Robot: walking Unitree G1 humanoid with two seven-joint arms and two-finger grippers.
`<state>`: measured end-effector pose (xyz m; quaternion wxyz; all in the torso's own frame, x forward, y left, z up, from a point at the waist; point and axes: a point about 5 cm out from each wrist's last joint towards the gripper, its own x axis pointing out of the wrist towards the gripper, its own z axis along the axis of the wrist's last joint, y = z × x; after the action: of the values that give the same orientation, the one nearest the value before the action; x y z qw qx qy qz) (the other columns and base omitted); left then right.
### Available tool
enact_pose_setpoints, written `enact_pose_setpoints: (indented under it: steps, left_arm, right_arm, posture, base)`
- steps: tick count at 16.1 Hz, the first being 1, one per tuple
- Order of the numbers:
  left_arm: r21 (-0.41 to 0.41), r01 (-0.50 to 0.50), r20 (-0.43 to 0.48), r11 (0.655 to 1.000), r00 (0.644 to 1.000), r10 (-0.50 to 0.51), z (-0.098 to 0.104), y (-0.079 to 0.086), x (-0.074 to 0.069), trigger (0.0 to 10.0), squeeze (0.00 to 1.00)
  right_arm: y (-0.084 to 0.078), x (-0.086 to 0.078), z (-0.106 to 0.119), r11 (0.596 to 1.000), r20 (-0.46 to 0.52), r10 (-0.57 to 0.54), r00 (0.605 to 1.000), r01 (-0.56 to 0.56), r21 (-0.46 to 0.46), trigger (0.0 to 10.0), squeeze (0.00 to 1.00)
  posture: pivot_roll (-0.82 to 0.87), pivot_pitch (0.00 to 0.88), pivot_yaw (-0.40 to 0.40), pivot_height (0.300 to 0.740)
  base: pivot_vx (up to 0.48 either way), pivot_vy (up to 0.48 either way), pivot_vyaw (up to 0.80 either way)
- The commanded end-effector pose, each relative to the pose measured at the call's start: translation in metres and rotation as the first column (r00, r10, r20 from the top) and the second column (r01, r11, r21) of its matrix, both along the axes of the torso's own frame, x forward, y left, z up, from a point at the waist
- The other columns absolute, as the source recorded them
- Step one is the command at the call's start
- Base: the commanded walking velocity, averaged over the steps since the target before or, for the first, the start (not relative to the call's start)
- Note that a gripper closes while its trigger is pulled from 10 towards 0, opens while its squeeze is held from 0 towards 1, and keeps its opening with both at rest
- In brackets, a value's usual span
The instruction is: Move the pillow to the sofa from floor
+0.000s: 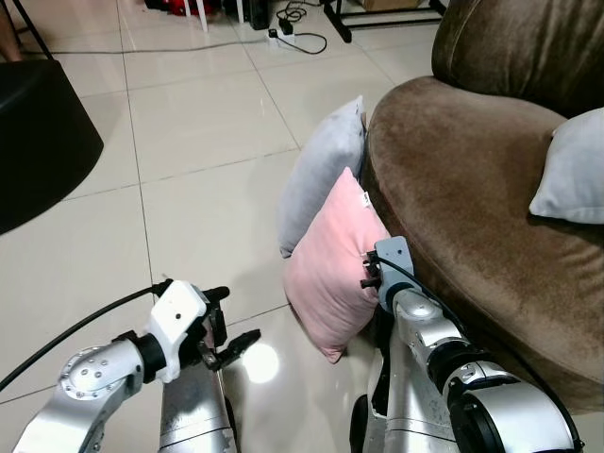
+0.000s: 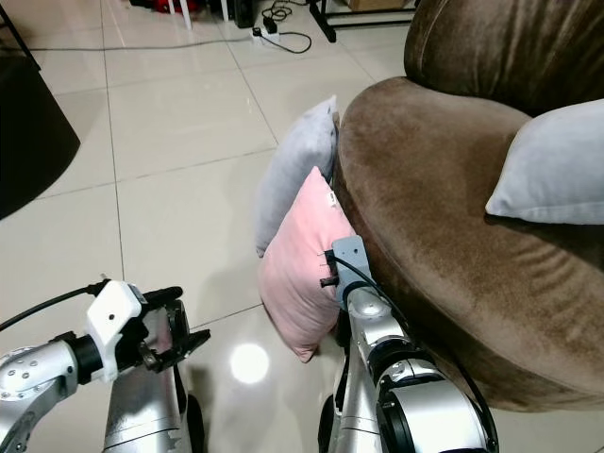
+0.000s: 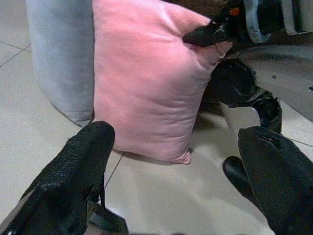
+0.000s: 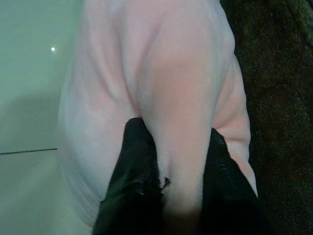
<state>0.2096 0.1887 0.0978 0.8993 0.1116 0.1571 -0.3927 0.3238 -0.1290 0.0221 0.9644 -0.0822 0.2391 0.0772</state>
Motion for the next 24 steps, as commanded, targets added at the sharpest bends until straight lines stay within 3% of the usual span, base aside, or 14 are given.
enact_pose_setpoints:
  steps: [1,6,8,9,11,13,15,16,17,18,19,20,21,24]
  left_arm:
    - [0.005,0.003,-0.009,1.0,1.0,-0.002,-0.004,0.0,-0.001,10.0,0.66]
    - [-0.04,-0.077,0.019,0.996,0.997,0.077,-0.006,-0.003,0.002,10.0,0.66]
    - [-0.058,-0.128,0.052,0.99,0.99,0.131,-0.003,-0.002,0.005,10.0,0.66]
    - [-0.09,-0.217,0.099,0.972,0.969,0.225,0.005,0.004,0.01,10.0,0.65]
    - [-0.121,-0.336,0.168,0.934,0.92,0.353,0.015,0.015,0.016,10.0,0.62]
    - [-0.115,-0.404,0.239,0.908,0.876,0.42,0.028,0.021,0.019,10.0,0.62]
    - [-0.154,-0.478,0.308,0.865,0.808,0.502,0.048,0.025,0.019,10.0,0.62]
    - [-0.165,-0.478,0.316,0.862,0.803,0.506,0.051,0.023,0.019,10.0,0.62]
    - [-0.171,-0.465,0.341,0.868,0.799,0.496,0.057,0.018,0.022,10.0,0.61]
    - [-0.18,-0.456,0.37,0.871,0.789,0.49,0.063,0.015,0.028,10.0,0.58]
    - [-0.191,-0.459,0.383,0.868,0.779,0.496,0.067,0.015,0.032,10.0,0.58]
    - [-0.202,-0.471,0.405,0.859,0.758,0.511,0.074,0.015,0.036,10.0,0.58]
    - [-0.187,-0.483,0.415,0.855,0.75,0.515,0.076,0.014,0.036,10.0,0.58]
    - [-0.185,-0.503,0.427,0.844,0.733,0.53,0.079,0.016,0.037,10.0,0.58]
  right_arm:
    - [0.001,-0.004,-0.005,1.0,-0.024,0.021,0.999,-0.021,0.002,0.0,0.0]
    - [0.017,-0.012,-0.01,0.989,-0.008,0.145,0.989,-0.144,0.028,0.0,0.0]
    - [0.025,-0.013,-0.007,0.974,0.033,0.204,0.978,-0.206,0.089,0.0,0.0]
    - [0.03,-0.012,0.004,0.945,0.117,0.235,0.965,-0.255,0.206,0.0,0.0]
    - [0.028,-0.015,0.032,0.889,0.282,0.24,0.929,-0.327,0.321,0.0,0.0]
    - [0.016,-0.025,0.087,0.83,0.438,0.13,0.89,-0.339,0.442,0.0,0.0]
    - [0.0,-0.034,0.153,0.817,0.582,-0.009,0.813,-0.33,0.473,0.0,0.0]
    - [-0.006,-0.034,0.164,0.822,0.602,-0.039,0.798,-0.317,0.474,6.2,0.0]
    - [-0.018,-0.032,0.193,0.82,0.665,-0.109,0.739,-0.311,0.48,10.0,0.0]
    - [-0.036,-0.027,0.225,0.845,0.73,-0.163,0.663,-0.288,0.451,10.0,0.0]
    - [-0.047,-0.025,0.242,0.864,0.761,-0.19,0.62,-0.262,0.429,10.0,0.0]
    - [-0.07,-0.026,0.276,0.9,0.799,-0.213,0.563,-0.204,0.384,10.0,0.0]
    - [-0.082,-0.025,0.292,0.934,0.814,-0.194,0.548,-0.151,0.324,10.0,0.0]
    - [-0.095,-0.025,0.315,0.964,0.841,-0.174,0.512,-0.087,0.252,10.0,0.0]
  posture:
    - [0.09,0.006,-0.035,0.421]
    - [0.06,0.0,-0.008,0.421]
    - [0.05,0.0,0.005,0.421]
    - [0.05,0.0,0.006,0.421]
    - [0.04,0.0,0.012,0.421]
    - [0.03,0.0,0.017,0.421]
    - [0.01,0.0,0.027,0.421]
    - [0.01,0.0,0.025,0.421]
    - [0.02,0.0,0.022,0.421]
    - [0.01,0.0,0.025,0.421]
    - [0.02,0.0,0.025,0.421]
    - [0.02,0.0,0.025,0.436]
    - [0.02,0.0,0.021,0.446]
    - [0.03,0.0,0.006,0.466]
  base:
    - [0.0,0.0,0.0]
    - [0.0,0.0,0.0]
    - [0.0,0.0,0.0]
    - [0.0,0.0,0.0]
    - [0.0,0.0,0.0]
    - [0.0,0.0,0.0]
    - [0.0,0.0,0.0]
    - [0.0,0.0,0.0]
    - [0.0,0.0,0.0]
    - [0.0,0.0,0.0]
    - [0.0,0.0,0.0]
    - [0.0,0.0,0.0]
    - [0.0,0.0,0.0]
    - [0.0,0.0,0.0]
